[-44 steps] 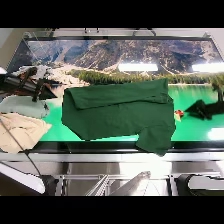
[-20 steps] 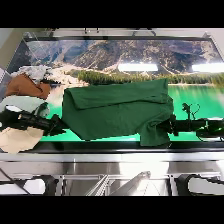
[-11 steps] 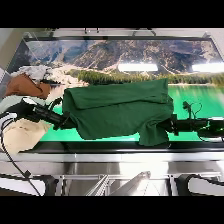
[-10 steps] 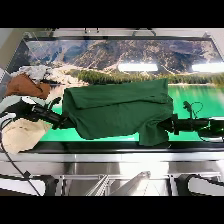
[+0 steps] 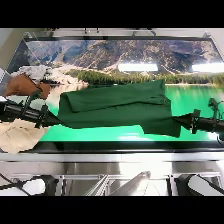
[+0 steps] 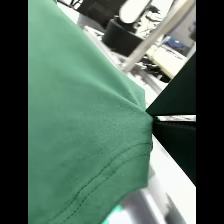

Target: Fold the shirts.

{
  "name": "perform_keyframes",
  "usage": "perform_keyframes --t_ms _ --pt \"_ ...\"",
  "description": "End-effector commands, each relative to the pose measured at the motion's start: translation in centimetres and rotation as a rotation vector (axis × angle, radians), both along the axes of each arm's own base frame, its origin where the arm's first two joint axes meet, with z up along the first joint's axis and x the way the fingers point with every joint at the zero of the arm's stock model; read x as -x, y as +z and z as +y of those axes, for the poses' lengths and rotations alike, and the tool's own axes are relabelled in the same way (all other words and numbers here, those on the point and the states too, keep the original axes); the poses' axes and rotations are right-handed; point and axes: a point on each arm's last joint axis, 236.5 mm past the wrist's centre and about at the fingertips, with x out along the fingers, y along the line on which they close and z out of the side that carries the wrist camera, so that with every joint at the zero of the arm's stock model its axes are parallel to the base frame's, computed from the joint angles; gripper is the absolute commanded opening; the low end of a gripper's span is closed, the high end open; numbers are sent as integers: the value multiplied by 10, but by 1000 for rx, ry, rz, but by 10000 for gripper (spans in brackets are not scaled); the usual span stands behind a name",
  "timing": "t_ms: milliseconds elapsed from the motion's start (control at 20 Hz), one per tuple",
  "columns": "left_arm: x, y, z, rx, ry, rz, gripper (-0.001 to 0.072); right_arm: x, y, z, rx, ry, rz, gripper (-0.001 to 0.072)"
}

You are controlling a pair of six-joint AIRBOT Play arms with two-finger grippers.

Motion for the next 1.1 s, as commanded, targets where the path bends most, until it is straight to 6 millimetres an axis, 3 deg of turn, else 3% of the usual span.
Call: perform_keyframes --t_ms 0,100,250,400,500,600,700,850,950,1050 --pt "24 5 14 -64 -58 33 20 1 13 -10 21 -41 -29 24" --pt "23 7 14 -68 -56 26 21 0 17 -8 19 -39 -42 24" --pt "12 19 3 -1 -21 -9 20 -17 33 11 -13 -23 -121 23" --pt "-14 28 7 -14 -13 -75 20 -54 34 27 83 -23 -198 24" --pt "-41 37 9 -17 -12 -125 20 -88 38 34 177 -7 -261 24" --pt "-70 33 10 -42 -14 -144 20 -123 37 43 222 12 -289 24" --pt "-93 22 9 -46 -27 -135 20 -153 25 53 234 43 -288 24" --pt "-118 -7 12 -50 -35 -79 10 -196 -5 49 263 29 -264 24" --pt "-123 -32 21 -80 -23 7 10 -208 -24 48 257 33 -238 24" --pt "-115 -55 29 -109 -35 106 9 -209 -44 48 257 51 -215 24"
